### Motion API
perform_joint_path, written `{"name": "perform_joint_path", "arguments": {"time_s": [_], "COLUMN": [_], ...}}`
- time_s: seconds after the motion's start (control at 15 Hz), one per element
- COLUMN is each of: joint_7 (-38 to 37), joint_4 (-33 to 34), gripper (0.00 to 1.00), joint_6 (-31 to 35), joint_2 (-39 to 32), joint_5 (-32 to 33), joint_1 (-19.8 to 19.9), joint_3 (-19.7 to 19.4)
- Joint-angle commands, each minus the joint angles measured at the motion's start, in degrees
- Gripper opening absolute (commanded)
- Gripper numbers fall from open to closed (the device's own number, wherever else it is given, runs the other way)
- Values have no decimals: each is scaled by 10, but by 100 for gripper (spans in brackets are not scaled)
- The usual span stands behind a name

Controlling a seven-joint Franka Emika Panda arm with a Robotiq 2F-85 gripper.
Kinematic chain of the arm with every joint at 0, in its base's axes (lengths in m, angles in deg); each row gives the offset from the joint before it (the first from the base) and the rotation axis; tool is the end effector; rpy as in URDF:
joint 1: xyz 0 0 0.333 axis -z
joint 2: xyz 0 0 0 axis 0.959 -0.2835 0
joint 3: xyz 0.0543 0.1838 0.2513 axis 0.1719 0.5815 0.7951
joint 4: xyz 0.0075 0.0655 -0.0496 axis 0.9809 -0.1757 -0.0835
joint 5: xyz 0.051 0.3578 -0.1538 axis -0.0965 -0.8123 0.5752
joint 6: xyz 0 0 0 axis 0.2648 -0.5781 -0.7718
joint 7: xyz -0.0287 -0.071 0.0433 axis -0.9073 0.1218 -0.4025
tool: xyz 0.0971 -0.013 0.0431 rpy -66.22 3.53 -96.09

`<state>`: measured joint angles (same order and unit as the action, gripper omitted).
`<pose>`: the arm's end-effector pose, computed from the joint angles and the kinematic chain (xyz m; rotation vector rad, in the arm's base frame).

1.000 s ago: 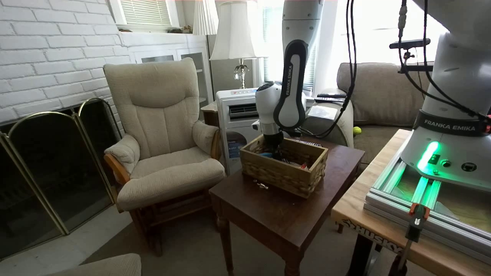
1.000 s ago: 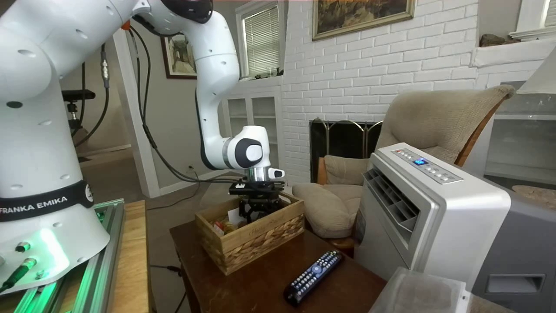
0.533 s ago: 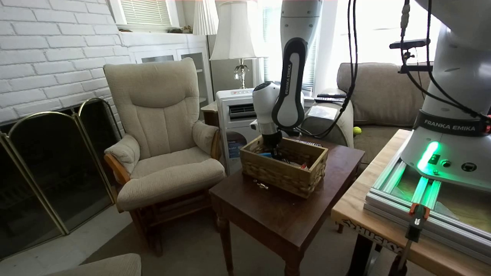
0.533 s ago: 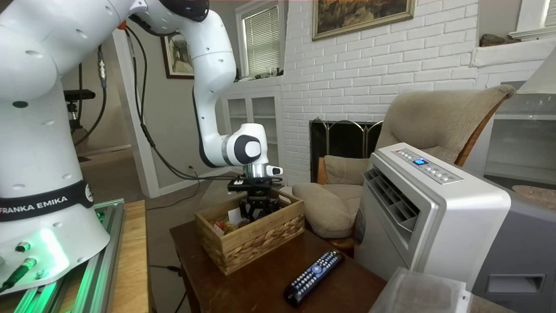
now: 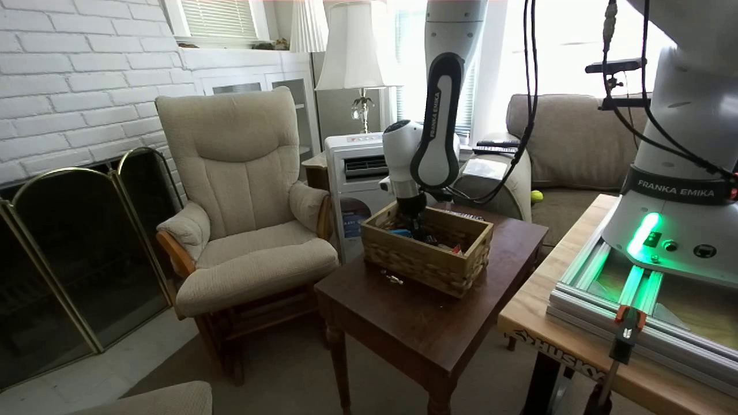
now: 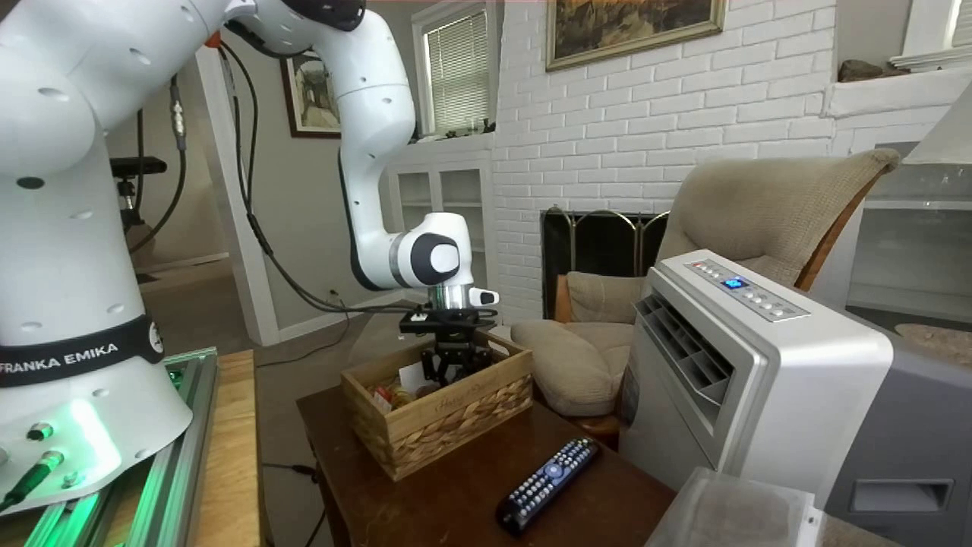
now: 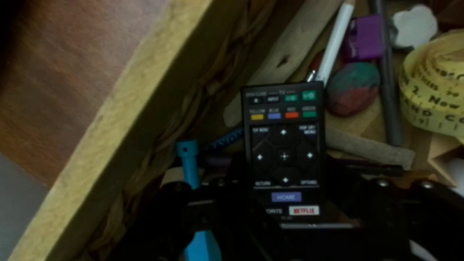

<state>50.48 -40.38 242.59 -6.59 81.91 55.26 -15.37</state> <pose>0.4759 0.0983 0.0193 2.7803 1.1121 -0.1671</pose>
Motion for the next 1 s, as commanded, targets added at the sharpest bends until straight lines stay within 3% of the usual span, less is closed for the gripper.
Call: {"name": "perform_joint_path", "arguments": {"time_s": [0.0, 0.33, 0.93], "joint_7": [4, 10, 16], "joint_4": [-50, -77, -162], "gripper": [27, 27, 27], "joint_6": [12, 9, 37], "joint_2": [53, 88, 175], "joint_5": [28, 36, 53], "joint_1": [32, 52, 54], "joint_3": [8, 22, 25]}}
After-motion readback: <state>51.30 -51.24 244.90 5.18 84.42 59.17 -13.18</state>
